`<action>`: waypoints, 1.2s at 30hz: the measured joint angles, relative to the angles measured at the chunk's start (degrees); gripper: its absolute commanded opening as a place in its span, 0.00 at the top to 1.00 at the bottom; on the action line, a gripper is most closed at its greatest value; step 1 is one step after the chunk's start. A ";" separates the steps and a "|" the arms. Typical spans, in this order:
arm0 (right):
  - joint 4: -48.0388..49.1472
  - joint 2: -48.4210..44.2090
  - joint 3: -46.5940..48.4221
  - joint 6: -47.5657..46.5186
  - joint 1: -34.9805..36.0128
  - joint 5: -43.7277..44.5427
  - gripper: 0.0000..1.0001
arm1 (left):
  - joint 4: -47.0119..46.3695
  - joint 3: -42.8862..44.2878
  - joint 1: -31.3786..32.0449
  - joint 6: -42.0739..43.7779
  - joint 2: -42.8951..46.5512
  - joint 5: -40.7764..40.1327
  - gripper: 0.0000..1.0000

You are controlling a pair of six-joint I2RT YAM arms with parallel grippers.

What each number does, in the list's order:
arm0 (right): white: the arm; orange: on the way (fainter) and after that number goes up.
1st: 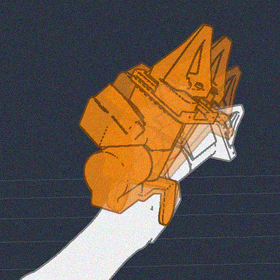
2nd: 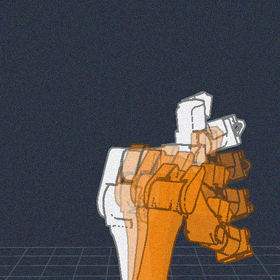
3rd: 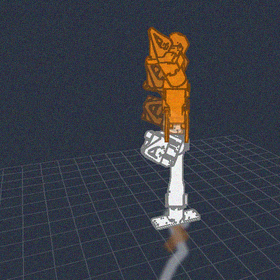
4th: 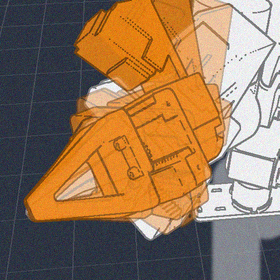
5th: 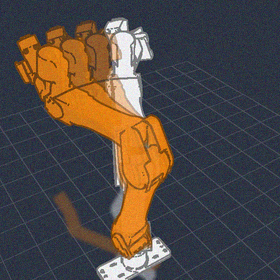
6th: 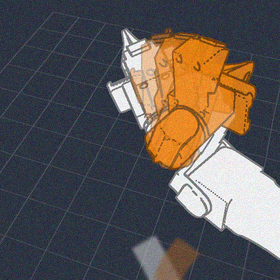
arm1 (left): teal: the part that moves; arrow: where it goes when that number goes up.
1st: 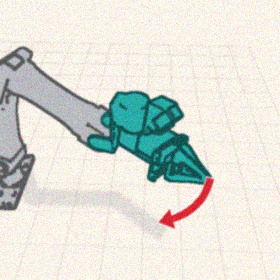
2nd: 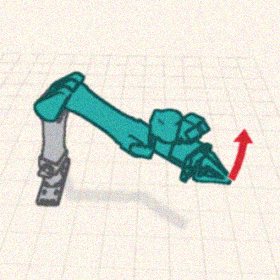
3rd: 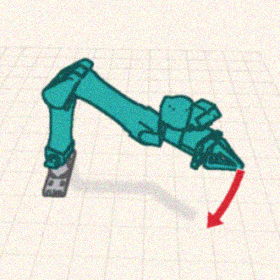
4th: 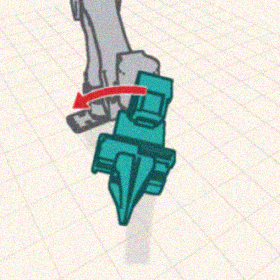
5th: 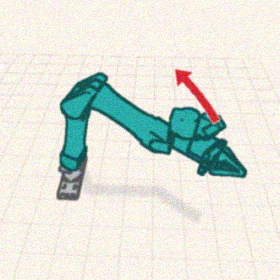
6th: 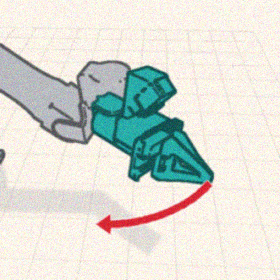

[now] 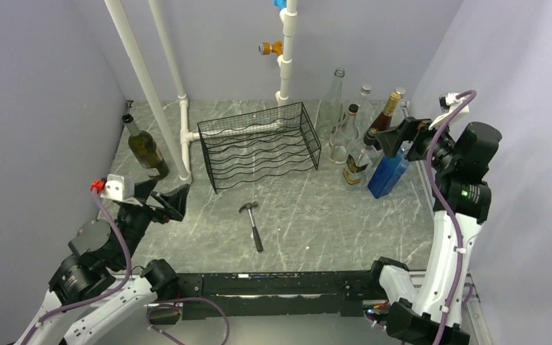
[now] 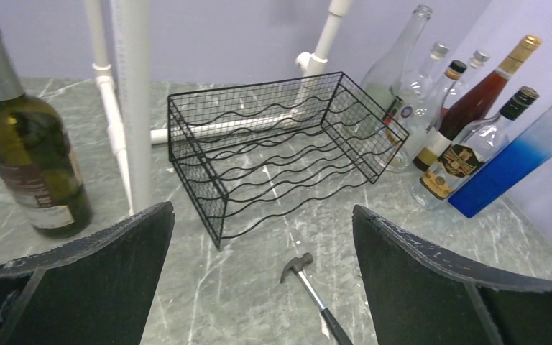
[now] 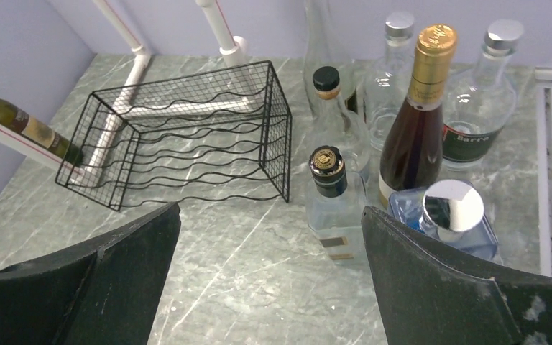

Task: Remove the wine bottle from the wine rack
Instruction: Reset both arms

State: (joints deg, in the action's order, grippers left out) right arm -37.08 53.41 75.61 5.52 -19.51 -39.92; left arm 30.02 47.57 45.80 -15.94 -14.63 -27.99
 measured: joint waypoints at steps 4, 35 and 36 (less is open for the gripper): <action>-0.20 -2.49 -0.79 0.24 0.00 3.10 0.00 | 3.74 1.31 -0.02 0.17 0.61 -1.95 0.01; -0.15 -8.07 -5.20 -1.92 0.07 12.90 0.00 | 7.61 2.54 -0.02 1.29 -3.85 -2.91 0.01; -0.13 -8.07 -5.25 -1.92 0.07 12.90 0.00 | 7.58 2.51 -0.02 1.29 -3.85 -2.91 0.00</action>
State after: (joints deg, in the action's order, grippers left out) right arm -37.21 45.34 70.37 3.60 -19.44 -27.03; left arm 37.60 50.09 45.78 -14.66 -18.48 -30.89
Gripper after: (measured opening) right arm 0.994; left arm 0.995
